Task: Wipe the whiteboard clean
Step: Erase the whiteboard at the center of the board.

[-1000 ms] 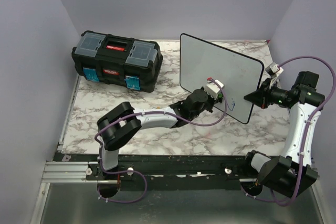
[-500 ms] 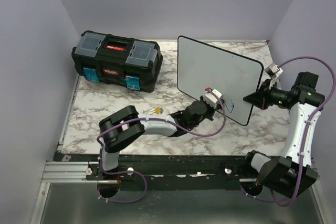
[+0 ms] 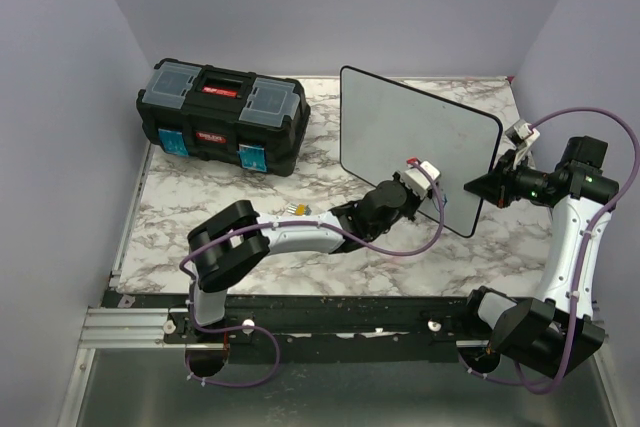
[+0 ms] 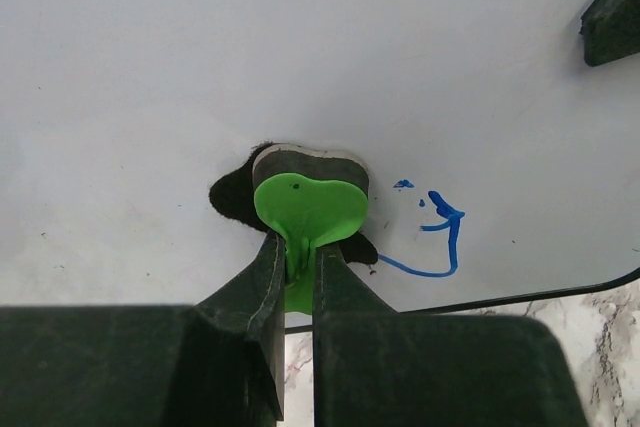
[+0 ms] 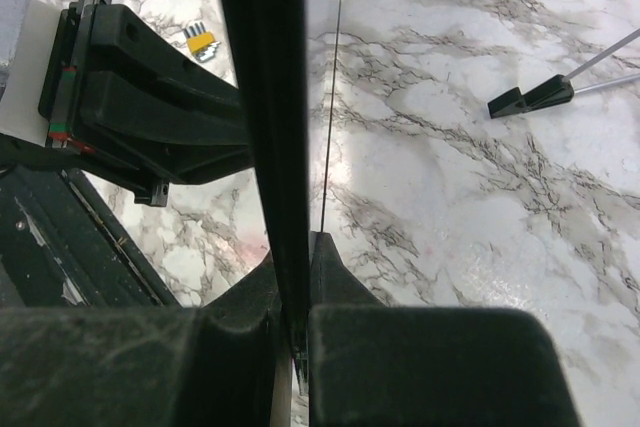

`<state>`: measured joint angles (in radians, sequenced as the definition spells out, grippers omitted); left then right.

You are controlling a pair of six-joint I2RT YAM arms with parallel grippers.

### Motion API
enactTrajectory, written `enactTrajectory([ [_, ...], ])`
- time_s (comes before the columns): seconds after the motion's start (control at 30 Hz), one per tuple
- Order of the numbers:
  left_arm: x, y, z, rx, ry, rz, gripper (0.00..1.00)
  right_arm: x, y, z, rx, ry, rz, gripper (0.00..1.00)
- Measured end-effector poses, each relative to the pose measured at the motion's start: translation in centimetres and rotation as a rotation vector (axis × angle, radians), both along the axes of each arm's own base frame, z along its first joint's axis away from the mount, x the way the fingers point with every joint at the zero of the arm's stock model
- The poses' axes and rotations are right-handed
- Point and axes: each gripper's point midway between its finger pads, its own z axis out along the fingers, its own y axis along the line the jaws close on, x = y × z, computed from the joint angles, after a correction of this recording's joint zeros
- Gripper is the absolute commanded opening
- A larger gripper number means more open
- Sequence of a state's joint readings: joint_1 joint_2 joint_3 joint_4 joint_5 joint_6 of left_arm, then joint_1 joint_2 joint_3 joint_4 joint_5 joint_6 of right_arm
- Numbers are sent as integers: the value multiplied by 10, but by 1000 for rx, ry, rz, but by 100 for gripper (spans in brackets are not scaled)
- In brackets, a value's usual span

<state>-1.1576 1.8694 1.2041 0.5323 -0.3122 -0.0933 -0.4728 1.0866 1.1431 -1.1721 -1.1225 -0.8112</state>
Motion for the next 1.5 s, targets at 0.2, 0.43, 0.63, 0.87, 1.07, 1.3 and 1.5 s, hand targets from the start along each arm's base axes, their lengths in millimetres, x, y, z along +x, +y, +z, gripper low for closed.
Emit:
enactTrajectory([
  [0.2,-3,1,-4,-38,29,7,0,-1,0,0,2,4,0,1],
  [0.43,-29,6,-44,-60,91,-1,0,-5,4,-1,19,24,6,1],
  [0.63,-37,-1,-52,-33,84,-11,0,-3,3,-1,14,15,6,1],
  [0.87,-26,0,-40,11,41,-8,0,-2,2,0,11,8,5,1],
  [1.07,-18,1,4,-56,-2,-7,0,-5,4,0,26,29,2,1],
  [1.3,-28,-6,8,-138,26,-21,0,-6,5,-1,34,39,2,1],
  [1.5,-69,-23,-36,-91,89,-95,0,-6,5,-1,35,39,2,1],
])
